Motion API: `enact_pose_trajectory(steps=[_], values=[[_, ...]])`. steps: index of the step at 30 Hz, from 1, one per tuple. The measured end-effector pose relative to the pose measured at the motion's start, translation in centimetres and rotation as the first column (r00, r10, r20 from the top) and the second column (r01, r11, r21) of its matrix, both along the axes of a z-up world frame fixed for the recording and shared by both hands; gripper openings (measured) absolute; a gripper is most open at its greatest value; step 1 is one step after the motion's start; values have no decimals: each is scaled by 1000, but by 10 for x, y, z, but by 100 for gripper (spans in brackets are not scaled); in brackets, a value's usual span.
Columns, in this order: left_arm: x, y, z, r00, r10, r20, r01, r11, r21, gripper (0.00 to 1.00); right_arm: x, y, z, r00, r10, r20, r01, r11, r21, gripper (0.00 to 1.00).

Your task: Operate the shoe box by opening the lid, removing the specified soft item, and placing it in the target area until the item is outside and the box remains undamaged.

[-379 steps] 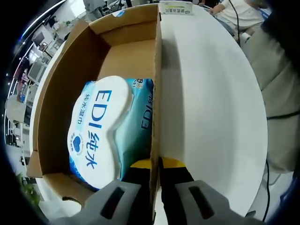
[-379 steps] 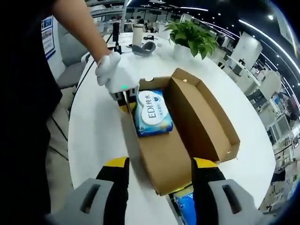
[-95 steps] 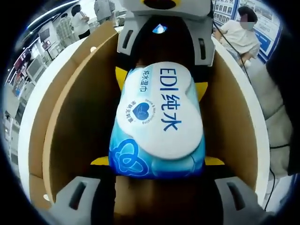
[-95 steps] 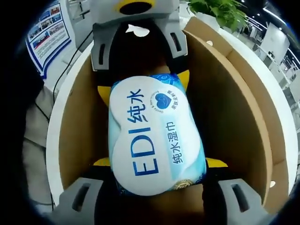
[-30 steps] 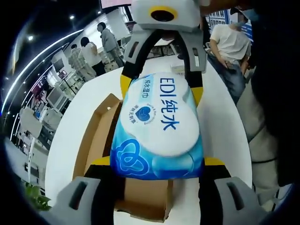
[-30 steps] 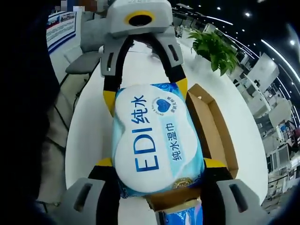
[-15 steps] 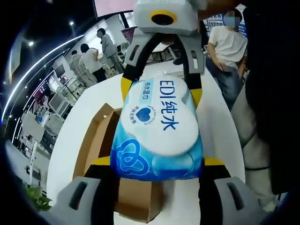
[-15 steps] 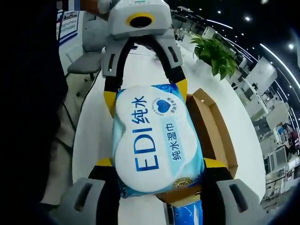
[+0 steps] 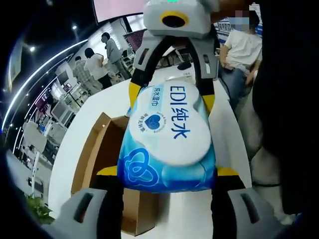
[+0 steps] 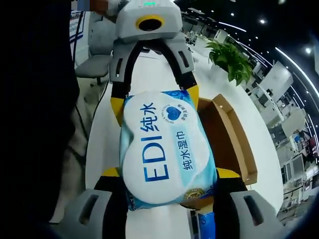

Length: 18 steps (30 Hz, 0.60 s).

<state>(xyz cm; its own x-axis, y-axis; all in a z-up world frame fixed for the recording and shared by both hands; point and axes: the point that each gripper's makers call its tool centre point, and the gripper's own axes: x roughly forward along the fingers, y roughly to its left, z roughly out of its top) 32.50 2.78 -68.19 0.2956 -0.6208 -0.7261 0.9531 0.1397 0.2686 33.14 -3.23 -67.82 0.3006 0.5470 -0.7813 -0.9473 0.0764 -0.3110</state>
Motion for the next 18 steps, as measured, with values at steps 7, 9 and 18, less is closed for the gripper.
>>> enact_pose_trajectory(steps=[7,9,18], values=[[-16,-4,-14,1000,-2,8,2,1000,6,71,-16,-5,-13,1000,-10,10,10,1000,-12,67],[-21,-5,-18,1000,-12,-4,12,1000,4,71,-21,-5,-17,1000,-18,-4,18,1000,-11,67],[-39,-7,-39,999,-22,-36,23,1000,16,71,-40,-9,-37,999,-38,-36,37,999,-20,67]])
